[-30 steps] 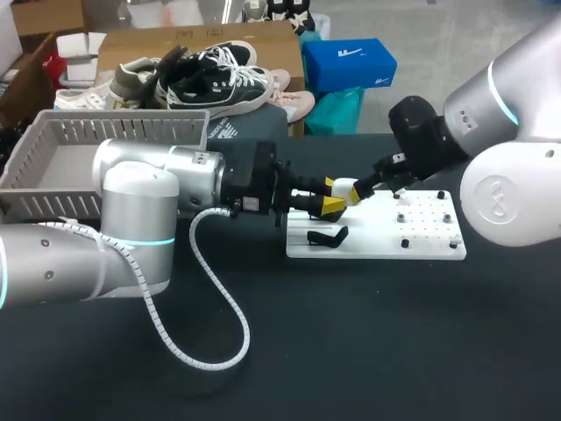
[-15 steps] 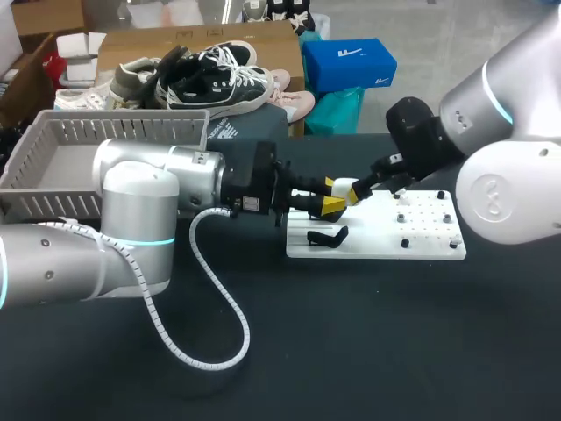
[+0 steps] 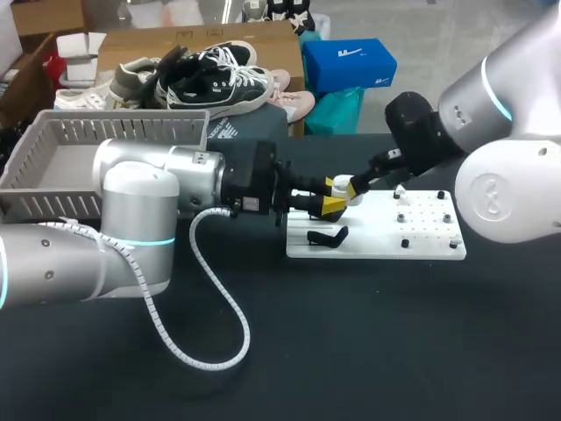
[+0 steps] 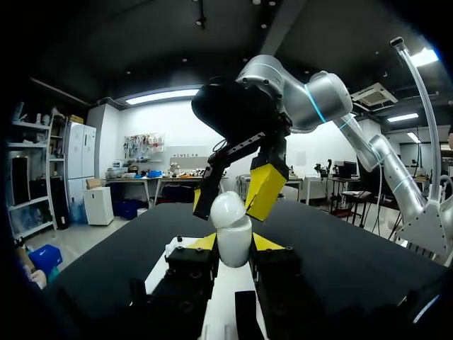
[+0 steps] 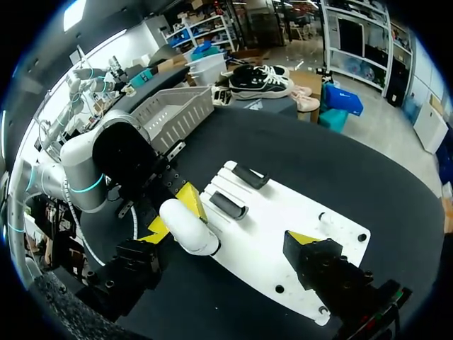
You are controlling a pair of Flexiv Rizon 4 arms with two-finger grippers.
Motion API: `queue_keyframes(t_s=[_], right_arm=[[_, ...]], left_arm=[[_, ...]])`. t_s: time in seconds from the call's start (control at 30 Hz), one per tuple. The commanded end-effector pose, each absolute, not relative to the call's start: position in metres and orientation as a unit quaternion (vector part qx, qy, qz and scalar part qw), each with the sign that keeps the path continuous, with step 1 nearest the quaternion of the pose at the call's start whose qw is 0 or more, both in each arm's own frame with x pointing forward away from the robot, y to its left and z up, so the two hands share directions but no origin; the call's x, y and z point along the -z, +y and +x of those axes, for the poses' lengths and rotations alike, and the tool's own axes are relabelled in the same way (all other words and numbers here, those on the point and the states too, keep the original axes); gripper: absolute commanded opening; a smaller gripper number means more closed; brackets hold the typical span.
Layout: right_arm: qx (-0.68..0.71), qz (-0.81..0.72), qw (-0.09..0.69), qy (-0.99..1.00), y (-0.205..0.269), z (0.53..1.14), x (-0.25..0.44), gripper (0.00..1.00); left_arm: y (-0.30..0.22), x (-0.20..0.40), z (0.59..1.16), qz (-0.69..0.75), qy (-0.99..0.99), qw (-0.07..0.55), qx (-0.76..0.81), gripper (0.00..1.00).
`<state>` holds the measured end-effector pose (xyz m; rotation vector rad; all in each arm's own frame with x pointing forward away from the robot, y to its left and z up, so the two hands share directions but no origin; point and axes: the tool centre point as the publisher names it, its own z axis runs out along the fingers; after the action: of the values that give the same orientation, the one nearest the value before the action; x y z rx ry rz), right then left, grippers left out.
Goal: Pick up each earbud case from the left stands, insert the matching earbuds, close the lid, and place the case in the box.
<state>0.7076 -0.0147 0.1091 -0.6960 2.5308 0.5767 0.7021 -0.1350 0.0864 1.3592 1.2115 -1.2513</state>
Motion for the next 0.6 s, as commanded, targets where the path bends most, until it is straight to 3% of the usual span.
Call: queue_keyframes(t_s=[0.03, 0.6], right_arm=[[-0.205, -0.25, 0.227, 0.919, -0.014, 0.707, -0.114, 1.0], [-0.141, -0.24, 0.265, 0.923, -0.044, 0.695, -0.151, 1.0]], left_arm=[[-0.135, -0.086, 0.702, 0.549, 0.49, 0.451, 0.505, 0.0], [-0.136, -0.088, 0.701, 0.554, 0.482, 0.455, 0.504, 0.0]])
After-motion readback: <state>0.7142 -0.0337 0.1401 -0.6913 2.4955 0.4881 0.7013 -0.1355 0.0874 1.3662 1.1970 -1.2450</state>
